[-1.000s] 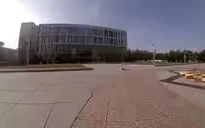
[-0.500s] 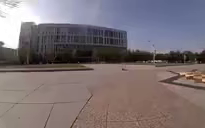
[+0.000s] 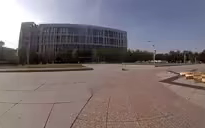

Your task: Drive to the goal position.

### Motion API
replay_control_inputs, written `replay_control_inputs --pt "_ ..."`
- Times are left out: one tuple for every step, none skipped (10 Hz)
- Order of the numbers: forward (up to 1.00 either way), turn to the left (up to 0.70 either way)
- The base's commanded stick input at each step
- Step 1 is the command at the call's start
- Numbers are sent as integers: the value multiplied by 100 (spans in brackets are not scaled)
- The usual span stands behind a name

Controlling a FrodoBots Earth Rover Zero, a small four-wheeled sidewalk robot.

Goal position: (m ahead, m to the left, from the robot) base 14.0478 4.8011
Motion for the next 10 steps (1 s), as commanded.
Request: replay_control_inputs --pt "100 1" --pt "100 1" --pt "100 1" --pt "100 1" --pt "100 1" --pt "100 1" --pt "100 1" --pt "100 1" --pt "100 1" --pt "100 1"
